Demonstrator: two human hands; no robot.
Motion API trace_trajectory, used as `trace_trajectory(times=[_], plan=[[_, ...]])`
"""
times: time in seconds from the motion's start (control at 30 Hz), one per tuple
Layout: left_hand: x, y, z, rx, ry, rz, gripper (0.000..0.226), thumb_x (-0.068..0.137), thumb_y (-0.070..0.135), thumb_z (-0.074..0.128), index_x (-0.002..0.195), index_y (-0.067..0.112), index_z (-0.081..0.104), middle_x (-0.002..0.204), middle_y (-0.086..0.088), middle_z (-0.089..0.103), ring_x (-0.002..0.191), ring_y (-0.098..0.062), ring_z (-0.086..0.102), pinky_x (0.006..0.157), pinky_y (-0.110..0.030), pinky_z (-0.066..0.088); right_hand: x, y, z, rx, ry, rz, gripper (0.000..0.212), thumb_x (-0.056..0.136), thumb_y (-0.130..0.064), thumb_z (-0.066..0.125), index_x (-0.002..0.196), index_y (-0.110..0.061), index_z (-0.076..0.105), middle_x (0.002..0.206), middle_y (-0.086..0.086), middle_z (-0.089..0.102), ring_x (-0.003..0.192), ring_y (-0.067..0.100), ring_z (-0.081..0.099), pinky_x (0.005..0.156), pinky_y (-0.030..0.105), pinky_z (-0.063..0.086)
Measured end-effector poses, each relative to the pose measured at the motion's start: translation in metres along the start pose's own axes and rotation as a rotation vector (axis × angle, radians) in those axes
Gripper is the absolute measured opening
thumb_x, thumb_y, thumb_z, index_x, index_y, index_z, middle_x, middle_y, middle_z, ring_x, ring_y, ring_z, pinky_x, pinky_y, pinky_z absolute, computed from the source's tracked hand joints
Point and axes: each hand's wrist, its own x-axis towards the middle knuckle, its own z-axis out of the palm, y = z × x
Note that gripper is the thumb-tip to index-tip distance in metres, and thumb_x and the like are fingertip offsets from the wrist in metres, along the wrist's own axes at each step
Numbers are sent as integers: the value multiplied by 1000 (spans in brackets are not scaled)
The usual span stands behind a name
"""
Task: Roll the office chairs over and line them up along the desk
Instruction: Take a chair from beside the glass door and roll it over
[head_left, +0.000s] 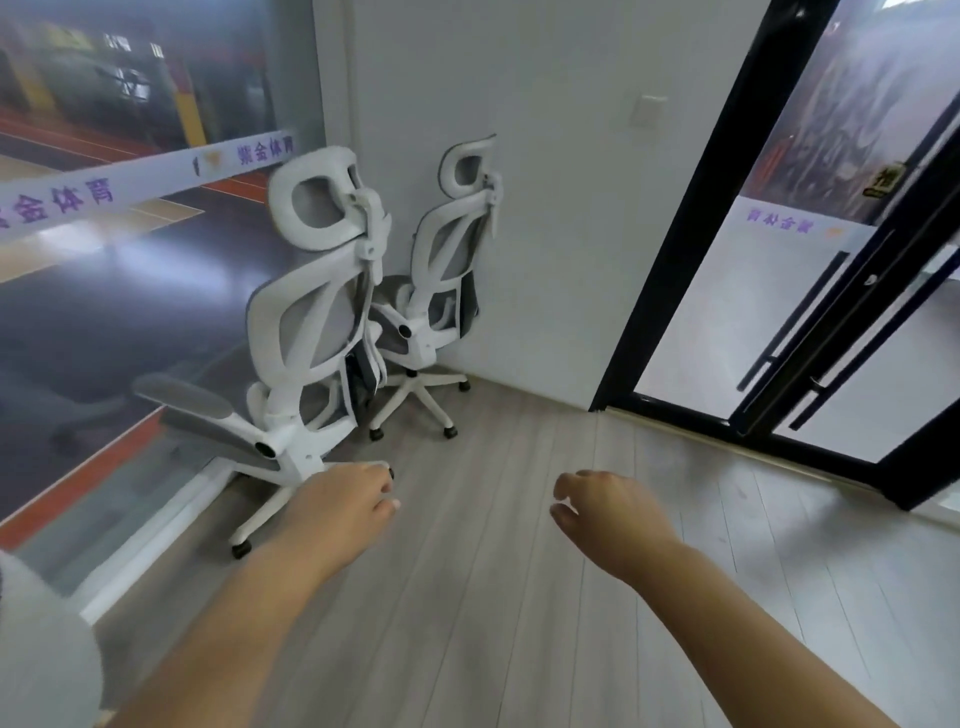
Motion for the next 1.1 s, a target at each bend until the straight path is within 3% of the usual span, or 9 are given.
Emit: trace_trajectory(times=[0.1,0.2,0.33,0.53,0.73,0.87,1.1], plan=[[64,-3,-12,2,39,3,22,93,36,43,105,23,56,101,8,55,92,-12,48,70,-27,33,56,23,-1,6,-13,-19,27,97,-39,40,110,-23,58,100,-4,63,87,15,59,72,26,48],[125,-11,-22,3,80,-52,22,93,34,43,107,24,57,107,7,57,99,-14,51,74,-29,39,121,45,1,3,-20,-59,28,97,-39,39,110,-24,58,101,-4,63,89,15,59,71,26,44],[203,-23,-29,39,158,-123,18,91,35,45,90,22,58,92,7,54,88,-16,52,68,-30,36,220,70,7,33,-41,-118,27,96,-39,39,109,-24,58,102,-3,63,90,18,60,75,30,49],[309,-35,-47,95,226,-328,25,94,36,43,112,24,55,116,6,54,105,-16,49,75,-28,37,367,105,-3,0,-83,-305,27,96,-38,37,106,-24,58,101,-4,63,89,19,59,68,29,42],[381,-50,-51,140,329,-455,31,93,30,45,120,19,54,122,2,52,110,-19,47,85,-29,38,488,113,-17,45,-59,-461,22,94,-31,36,81,-20,51,82,-6,54,72,17,51,62,28,39],[413,-70,-51,230,395,-508,39,84,25,61,120,12,57,120,-5,56,107,-25,51,88,-37,41,551,97,-17,30,-64,-585,22,94,-28,37,83,-17,53,78,-4,50,71,17,50,61,28,38],[462,-108,-59,420,499,-577,69,57,26,85,117,4,58,114,-11,60,105,-29,54,91,-41,47,644,60,-25,92,31,-705,25,94,-32,40,98,-19,61,95,-4,63,84,16,58,68,28,44]])
